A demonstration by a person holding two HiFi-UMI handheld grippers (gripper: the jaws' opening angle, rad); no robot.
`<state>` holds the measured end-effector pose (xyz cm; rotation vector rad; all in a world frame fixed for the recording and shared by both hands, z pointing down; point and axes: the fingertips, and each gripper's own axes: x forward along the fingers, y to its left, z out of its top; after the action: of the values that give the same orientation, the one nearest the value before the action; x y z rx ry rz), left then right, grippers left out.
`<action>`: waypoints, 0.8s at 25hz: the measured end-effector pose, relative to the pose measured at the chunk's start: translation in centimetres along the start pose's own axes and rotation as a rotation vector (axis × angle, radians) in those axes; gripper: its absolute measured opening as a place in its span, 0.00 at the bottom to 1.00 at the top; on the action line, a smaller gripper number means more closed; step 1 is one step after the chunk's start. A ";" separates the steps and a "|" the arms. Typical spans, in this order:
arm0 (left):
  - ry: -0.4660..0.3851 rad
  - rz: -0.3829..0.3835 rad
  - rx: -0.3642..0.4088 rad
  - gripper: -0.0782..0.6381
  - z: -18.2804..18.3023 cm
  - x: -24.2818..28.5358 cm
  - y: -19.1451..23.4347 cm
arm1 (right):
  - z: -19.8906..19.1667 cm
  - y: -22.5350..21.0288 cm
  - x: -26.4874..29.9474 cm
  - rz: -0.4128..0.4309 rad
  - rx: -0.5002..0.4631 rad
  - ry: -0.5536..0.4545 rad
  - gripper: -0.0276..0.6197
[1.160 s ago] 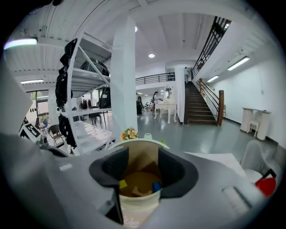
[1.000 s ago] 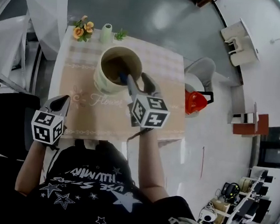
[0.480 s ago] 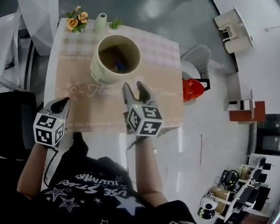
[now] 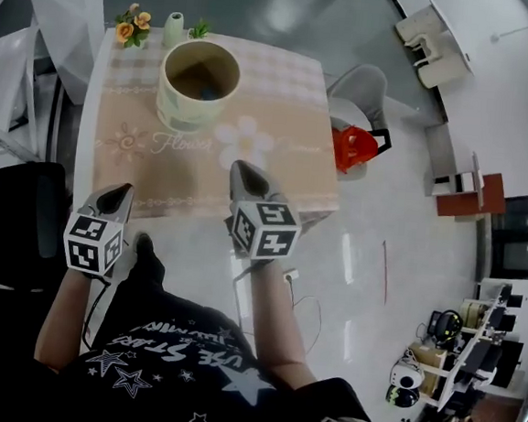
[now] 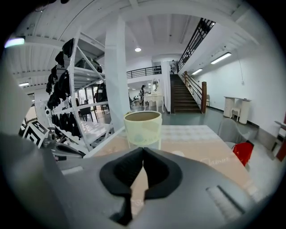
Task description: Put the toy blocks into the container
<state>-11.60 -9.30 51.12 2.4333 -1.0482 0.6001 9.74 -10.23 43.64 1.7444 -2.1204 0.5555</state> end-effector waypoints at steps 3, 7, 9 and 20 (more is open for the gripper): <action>-0.002 -0.009 0.018 0.12 -0.5 -1.2 -2.8 | -1.2 -0.3 -2.7 0.007 -0.002 0.010 0.05; -0.006 -0.006 0.041 0.12 -1.3 -2.0 -5.5 | -2.7 -0.7 -5.4 0.016 -0.020 0.007 0.05; -0.017 -0.002 0.048 0.12 -1.5 -2.6 -6.7 | -3.6 -0.9 -6.7 0.022 -0.013 0.004 0.05; -0.037 -0.011 0.081 0.12 -4.5 -5.5 -14.3 | -8.7 -2.4 -14.5 0.017 0.012 -0.008 0.05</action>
<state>-5.25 5.14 48.92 2.5278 -1.0429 0.6068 14.99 6.05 44.26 1.7395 -2.1429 0.5675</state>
